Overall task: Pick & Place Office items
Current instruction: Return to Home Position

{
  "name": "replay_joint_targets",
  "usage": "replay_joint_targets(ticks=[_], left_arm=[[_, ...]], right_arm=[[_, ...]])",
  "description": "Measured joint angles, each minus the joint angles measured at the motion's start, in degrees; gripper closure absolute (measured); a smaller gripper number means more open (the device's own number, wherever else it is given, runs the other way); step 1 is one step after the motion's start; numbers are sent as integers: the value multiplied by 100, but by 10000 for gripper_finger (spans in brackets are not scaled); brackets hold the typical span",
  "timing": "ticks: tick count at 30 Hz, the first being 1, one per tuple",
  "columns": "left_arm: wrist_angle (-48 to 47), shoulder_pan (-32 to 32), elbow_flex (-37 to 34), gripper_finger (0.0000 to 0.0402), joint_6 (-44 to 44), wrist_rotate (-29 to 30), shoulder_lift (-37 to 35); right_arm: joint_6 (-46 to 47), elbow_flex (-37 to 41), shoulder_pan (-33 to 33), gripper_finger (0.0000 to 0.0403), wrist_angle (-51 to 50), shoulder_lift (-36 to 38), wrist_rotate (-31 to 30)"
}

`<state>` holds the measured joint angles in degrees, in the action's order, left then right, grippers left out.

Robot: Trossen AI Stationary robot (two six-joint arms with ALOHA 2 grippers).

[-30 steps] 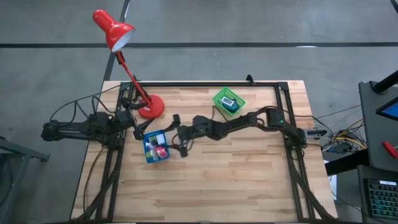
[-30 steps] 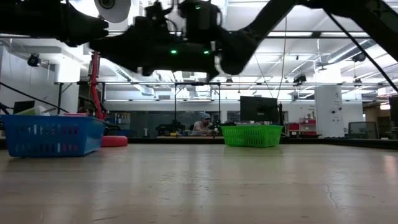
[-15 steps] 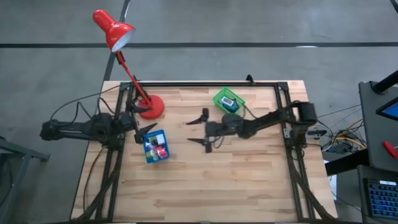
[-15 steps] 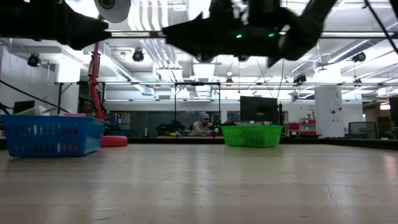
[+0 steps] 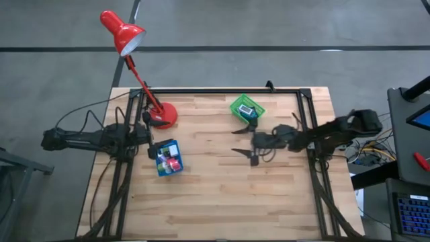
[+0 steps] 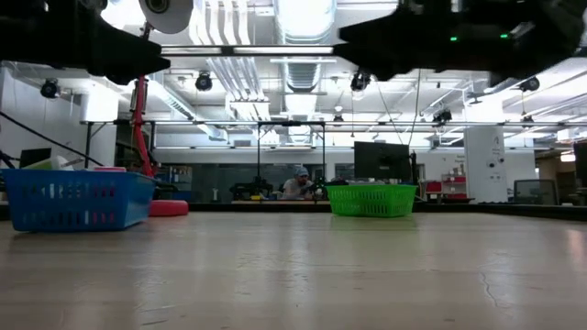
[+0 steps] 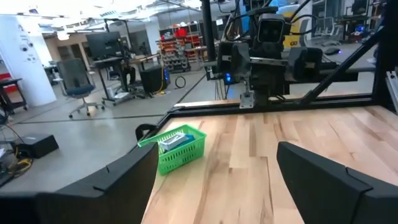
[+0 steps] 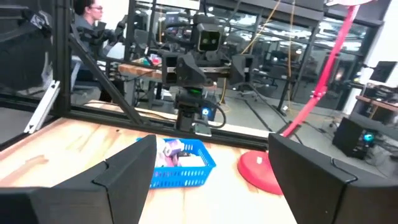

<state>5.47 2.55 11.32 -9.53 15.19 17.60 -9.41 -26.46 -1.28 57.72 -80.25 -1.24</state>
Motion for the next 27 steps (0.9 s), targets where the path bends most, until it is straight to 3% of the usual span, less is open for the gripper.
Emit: replay_joint_targets(ticks=[16,27], left_arm=[[-984,9,112,69,345,-590,-335],[-1761,42,-11,69,848,-818,-1387]], right_arm=[[318,1885,-374,101,-695,2787,-515],[560,2503,-376,101,-1450,4067,-539]])
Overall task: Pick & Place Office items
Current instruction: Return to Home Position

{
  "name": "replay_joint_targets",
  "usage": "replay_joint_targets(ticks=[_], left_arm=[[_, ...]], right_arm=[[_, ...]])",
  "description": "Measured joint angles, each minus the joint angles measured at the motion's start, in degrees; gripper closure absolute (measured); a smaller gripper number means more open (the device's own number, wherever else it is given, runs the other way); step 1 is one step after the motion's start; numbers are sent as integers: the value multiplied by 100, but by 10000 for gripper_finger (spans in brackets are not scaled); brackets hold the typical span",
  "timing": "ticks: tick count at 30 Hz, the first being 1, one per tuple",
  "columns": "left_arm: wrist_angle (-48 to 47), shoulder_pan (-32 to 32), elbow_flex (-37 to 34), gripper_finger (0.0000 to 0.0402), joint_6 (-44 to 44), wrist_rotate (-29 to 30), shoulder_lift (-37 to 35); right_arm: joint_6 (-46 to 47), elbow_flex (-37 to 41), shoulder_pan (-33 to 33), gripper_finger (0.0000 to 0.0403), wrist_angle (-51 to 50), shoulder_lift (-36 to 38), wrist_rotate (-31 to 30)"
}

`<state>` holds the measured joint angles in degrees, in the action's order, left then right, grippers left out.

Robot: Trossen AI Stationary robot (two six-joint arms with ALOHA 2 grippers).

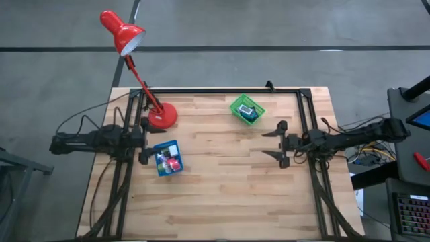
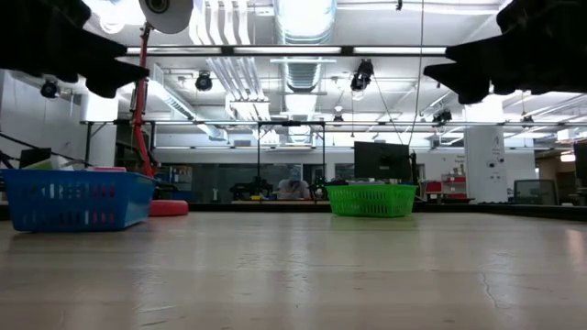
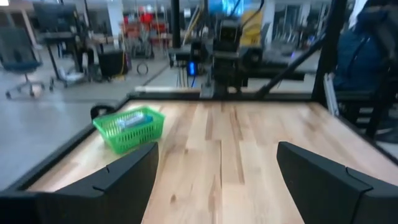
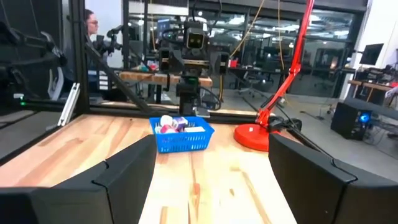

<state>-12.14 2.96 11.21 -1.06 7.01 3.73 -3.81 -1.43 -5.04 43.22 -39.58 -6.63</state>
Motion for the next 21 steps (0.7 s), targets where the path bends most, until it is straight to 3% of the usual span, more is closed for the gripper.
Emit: replay_joint_targets(ticks=[3,12,21], left_arm=[[6,1,-48,69,-121,-9,-377],[78,15,-147,69,-278,-41,-365],[229,15,-322,69,-188,309,-363]], right_arm=[[3,15,1,101,-349,264,0],[127,-4,2,101,-1397,856,44],[114,-4,2,117,-2252,1608,65]])
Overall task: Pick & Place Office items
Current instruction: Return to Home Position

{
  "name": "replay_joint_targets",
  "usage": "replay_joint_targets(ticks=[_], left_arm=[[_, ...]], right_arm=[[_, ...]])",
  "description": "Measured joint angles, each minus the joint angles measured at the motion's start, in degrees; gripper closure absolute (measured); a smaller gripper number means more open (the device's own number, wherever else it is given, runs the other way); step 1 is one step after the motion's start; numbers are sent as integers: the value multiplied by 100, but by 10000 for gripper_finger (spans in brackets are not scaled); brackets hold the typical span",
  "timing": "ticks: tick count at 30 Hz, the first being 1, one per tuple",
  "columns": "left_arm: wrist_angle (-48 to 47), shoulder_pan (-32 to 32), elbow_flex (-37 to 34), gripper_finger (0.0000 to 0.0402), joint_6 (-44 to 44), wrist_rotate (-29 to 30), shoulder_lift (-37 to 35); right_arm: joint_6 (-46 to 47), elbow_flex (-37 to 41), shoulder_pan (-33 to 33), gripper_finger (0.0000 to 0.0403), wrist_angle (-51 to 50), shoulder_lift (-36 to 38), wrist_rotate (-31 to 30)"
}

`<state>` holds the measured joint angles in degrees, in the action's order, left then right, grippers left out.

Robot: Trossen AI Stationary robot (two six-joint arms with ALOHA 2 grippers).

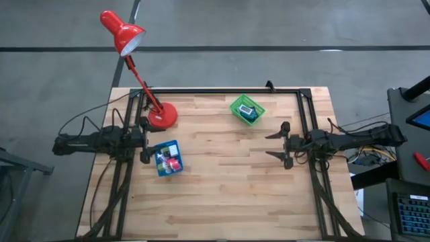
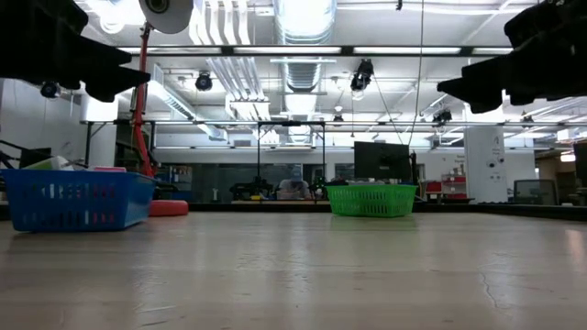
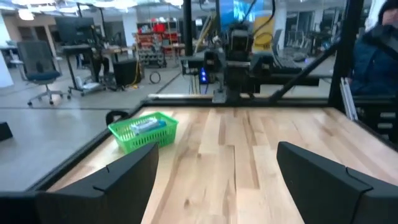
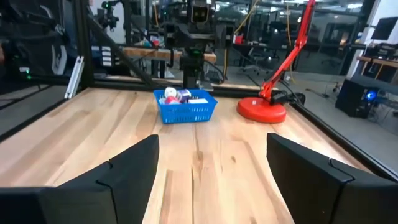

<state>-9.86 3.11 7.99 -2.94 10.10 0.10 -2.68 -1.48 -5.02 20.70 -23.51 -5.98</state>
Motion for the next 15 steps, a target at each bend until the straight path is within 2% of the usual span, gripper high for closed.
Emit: replay_joint_targets(ticks=[15], left_arm=[[43,0,17,69,174,327,-2]], right_arm=[[-46,1,1,170,-1936,2344,167]])
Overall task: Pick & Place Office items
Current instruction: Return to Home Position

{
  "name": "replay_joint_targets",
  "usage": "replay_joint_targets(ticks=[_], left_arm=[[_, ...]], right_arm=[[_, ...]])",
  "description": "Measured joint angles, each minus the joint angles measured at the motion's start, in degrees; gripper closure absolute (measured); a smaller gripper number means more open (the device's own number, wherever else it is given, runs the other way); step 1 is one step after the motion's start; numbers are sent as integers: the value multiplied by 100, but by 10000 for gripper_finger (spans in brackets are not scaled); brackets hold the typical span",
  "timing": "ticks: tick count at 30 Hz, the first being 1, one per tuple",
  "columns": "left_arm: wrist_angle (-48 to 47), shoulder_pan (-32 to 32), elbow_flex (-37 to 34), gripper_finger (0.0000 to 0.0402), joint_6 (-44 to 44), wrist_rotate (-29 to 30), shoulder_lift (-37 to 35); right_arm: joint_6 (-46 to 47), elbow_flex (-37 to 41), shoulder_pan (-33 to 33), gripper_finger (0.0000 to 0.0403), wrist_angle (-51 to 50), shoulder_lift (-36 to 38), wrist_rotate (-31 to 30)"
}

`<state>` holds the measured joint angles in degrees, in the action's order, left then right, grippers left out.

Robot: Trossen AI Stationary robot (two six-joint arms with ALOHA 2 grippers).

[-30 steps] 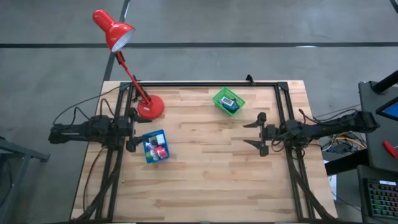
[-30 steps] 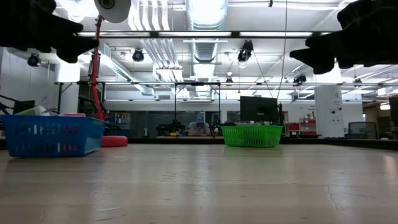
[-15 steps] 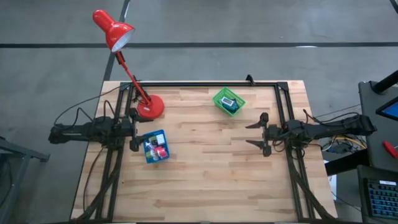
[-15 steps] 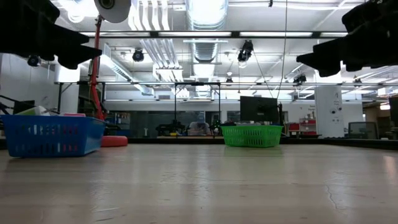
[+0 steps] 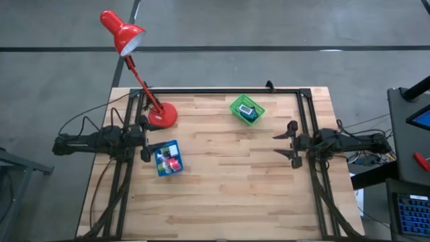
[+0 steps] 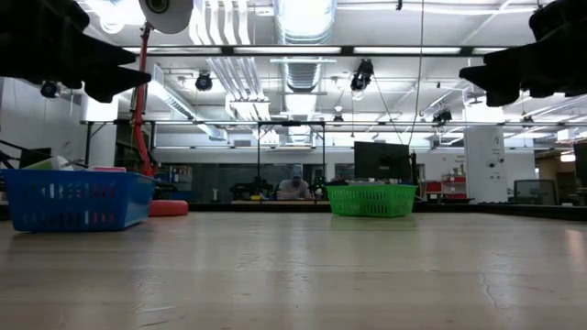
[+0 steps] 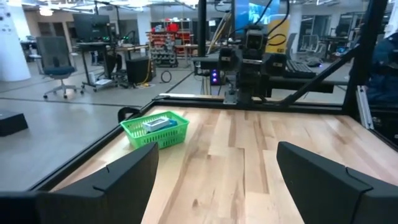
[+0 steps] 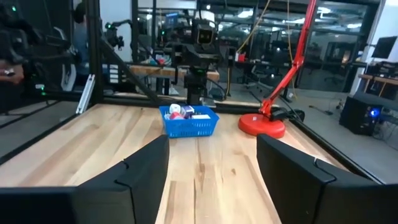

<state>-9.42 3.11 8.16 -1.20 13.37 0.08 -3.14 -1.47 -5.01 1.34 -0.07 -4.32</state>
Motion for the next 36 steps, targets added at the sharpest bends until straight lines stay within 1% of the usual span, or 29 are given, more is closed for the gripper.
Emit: replay_joint_targets(ticks=[4,9,12,14,17,22,23,25,27,31,32,34,36], left_arm=[[-7,0,-15,69,73,176,2],[49,0,-132,69,239,707,2],[355,0,-287,69,348,1027,1],[661,0,-444,69,352,1059,2],[949,0,-575,69,318,1062,2],[971,-4,-547,69,163,1069,2],[993,-4,-540,69,129,1070,-1],[985,-4,-547,69,122,1070,0],[983,-4,-557,69,190,1070,2],[688,-4,-530,69,907,1014,2],[574,-4,-494,69,950,993,2],[434,-4,-433,69,946,819,2],[409,-2,-426,69,892,529,2]], right_arm=[[-3,-38,-1,179,-93,-25,-2],[-7,-36,-1,184,89,6,-19],[-28,-36,4,184,340,6,-50],[-38,-43,4,184,389,6,-267],[-259,-51,4,184,208,-7,-616],[-762,-49,4,184,108,-3,-638],[-658,-49,3,184,101,0,-635],[-139,-91,4,184,44,-5,-638],[29,-186,4,184,-80,5,-636],[121,-430,2,184,-760,6,-585],[162,-498,2,184,-956,6,-570],[273,-582,4,184,-1209,6,-496],[295,-565,2,184,-1200,6,-284]])
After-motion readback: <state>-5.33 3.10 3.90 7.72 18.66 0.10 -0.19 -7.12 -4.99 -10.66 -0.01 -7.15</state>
